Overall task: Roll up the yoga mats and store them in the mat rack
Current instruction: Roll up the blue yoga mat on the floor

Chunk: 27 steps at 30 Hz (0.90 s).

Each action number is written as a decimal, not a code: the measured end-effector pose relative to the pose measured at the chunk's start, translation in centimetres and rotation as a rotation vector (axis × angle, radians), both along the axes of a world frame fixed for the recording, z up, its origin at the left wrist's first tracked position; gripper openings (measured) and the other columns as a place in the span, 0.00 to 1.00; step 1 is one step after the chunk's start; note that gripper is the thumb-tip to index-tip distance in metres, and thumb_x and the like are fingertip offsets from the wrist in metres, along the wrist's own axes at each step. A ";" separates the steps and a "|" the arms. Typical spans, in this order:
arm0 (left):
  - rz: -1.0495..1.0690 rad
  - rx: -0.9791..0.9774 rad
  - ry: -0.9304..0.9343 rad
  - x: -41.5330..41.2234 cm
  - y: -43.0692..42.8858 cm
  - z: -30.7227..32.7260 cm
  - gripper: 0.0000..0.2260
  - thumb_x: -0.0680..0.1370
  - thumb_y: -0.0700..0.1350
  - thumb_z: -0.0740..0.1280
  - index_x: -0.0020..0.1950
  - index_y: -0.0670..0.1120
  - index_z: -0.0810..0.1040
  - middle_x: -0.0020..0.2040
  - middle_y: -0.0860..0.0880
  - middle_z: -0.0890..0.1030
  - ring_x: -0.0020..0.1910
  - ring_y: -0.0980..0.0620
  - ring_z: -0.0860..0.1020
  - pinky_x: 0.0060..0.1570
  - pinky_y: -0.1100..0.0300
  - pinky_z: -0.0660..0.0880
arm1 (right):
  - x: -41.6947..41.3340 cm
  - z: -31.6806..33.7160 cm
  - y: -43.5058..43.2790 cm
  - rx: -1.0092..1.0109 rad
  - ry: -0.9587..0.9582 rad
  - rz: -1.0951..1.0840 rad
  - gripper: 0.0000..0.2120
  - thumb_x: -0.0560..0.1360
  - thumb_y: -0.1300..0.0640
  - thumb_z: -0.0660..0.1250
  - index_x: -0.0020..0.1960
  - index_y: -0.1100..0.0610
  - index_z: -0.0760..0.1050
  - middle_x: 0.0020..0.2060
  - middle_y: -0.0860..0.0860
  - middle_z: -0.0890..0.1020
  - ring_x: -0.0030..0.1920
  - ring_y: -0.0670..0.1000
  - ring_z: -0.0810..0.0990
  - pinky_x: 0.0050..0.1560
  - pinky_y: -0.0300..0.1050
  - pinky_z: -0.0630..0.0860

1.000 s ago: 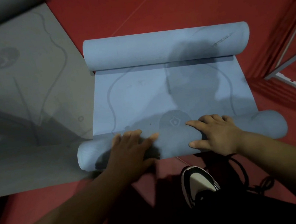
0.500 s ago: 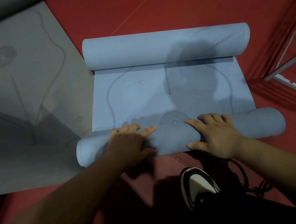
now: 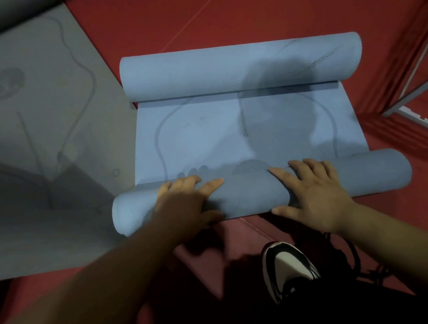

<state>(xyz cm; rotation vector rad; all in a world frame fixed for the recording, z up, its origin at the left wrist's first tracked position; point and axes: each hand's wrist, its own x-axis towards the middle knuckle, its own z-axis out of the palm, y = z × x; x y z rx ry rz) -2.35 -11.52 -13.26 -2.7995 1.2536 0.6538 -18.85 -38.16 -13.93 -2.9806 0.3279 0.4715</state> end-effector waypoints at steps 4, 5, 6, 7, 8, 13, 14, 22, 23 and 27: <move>0.027 0.022 0.142 1.6 -0.7 0.7 0.38 0.67 0.74 0.55 0.78 0.70 0.56 0.70 0.52 0.70 0.70 0.51 0.68 0.68 0.50 0.61 | 0.5 -0.3 -0.5 -0.018 -0.016 0.006 0.42 0.70 0.21 0.50 0.78 0.40 0.61 0.70 0.56 0.72 0.69 0.62 0.69 0.70 0.65 0.62; 0.026 0.033 0.144 1.6 -0.9 0.8 0.38 0.67 0.74 0.53 0.78 0.70 0.55 0.72 0.51 0.69 0.71 0.50 0.67 0.69 0.49 0.60 | 0.8 0.0 -0.7 -0.014 0.010 0.007 0.42 0.69 0.20 0.49 0.78 0.39 0.59 0.71 0.55 0.71 0.70 0.60 0.68 0.71 0.63 0.60; 0.024 0.042 0.127 1.4 -0.9 0.9 0.39 0.67 0.74 0.51 0.79 0.70 0.55 0.73 0.50 0.68 0.73 0.49 0.66 0.71 0.47 0.58 | 1.1 0.2 -0.9 -0.009 0.037 0.006 0.43 0.69 0.19 0.47 0.78 0.38 0.57 0.72 0.53 0.70 0.71 0.59 0.67 0.71 0.62 0.58; 0.020 0.036 0.088 1.0 -0.8 1.0 0.39 0.67 0.74 0.49 0.79 0.69 0.55 0.75 0.48 0.67 0.75 0.48 0.65 0.73 0.43 0.57 | 1.4 0.4 -1.1 -0.001 0.062 0.003 0.44 0.68 0.19 0.46 0.79 0.37 0.55 0.73 0.52 0.68 0.72 0.58 0.65 0.72 0.61 0.57; 0.009 0.014 0.032 0.6 -0.6 0.9 0.39 0.67 0.74 0.50 0.79 0.69 0.56 0.76 0.47 0.67 0.75 0.46 0.65 0.74 0.40 0.56 | 1.7 0.5 -1.3 0.008 0.086 -0.001 0.44 0.67 0.19 0.44 0.79 0.36 0.53 0.74 0.51 0.67 0.73 0.57 0.64 0.73 0.60 0.56; -0.003 -0.093 -0.111 -0.8 0.7 -0.3 0.34 0.71 0.69 0.68 0.76 0.66 0.65 0.72 0.46 0.74 0.72 0.44 0.71 0.72 0.35 0.62 | 2.1 1.1 -1.5 0.034 0.140 -0.006 0.46 0.64 0.18 0.41 0.79 0.35 0.47 0.75 0.49 0.63 0.75 0.55 0.60 0.74 0.59 0.54; 0.009 -0.090 -0.113 -0.8 0.6 -0.3 0.34 0.71 0.68 0.69 0.76 0.66 0.65 0.72 0.46 0.74 0.72 0.44 0.71 0.72 0.36 0.62 | 2.1 1.1 -1.5 0.038 0.138 -0.008 0.46 0.64 0.18 0.42 0.79 0.35 0.47 0.76 0.49 0.63 0.75 0.55 0.59 0.75 0.59 0.53; 0.029 -0.063 0.041 2.0 -0.3 0.3 0.35 0.74 0.71 0.64 0.79 0.69 0.56 0.77 0.51 0.67 0.76 0.51 0.63 0.74 0.46 0.57 | 1.5 -0.2 -2.0 0.001 0.006 0.007 0.44 0.69 0.20 0.49 0.79 0.39 0.58 0.73 0.57 0.69 0.72 0.63 0.66 0.72 0.64 0.60; 0.028 -0.040 0.064 2.2 -0.5 0.4 0.35 0.73 0.72 0.62 0.79 0.69 0.55 0.77 0.52 0.66 0.77 0.51 0.62 0.75 0.45 0.56 | 1.4 -0.5 -2.0 -0.014 -0.011 0.016 0.43 0.69 0.20 0.50 0.79 0.40 0.59 0.71 0.57 0.71 0.71 0.63 0.68 0.71 0.64 0.62; 0.049 -0.068 0.017 1.6 -0.7 0.9 0.34 0.75 0.70 0.64 0.79 0.68 0.57 0.77 0.49 0.66 0.76 0.48 0.63 0.75 0.39 0.54 | 2.1 -0.1 -2.5 -0.008 0.011 0.021 0.44 0.69 0.20 0.47 0.79 0.40 0.58 0.71 0.55 0.70 0.70 0.60 0.68 0.71 0.61 0.60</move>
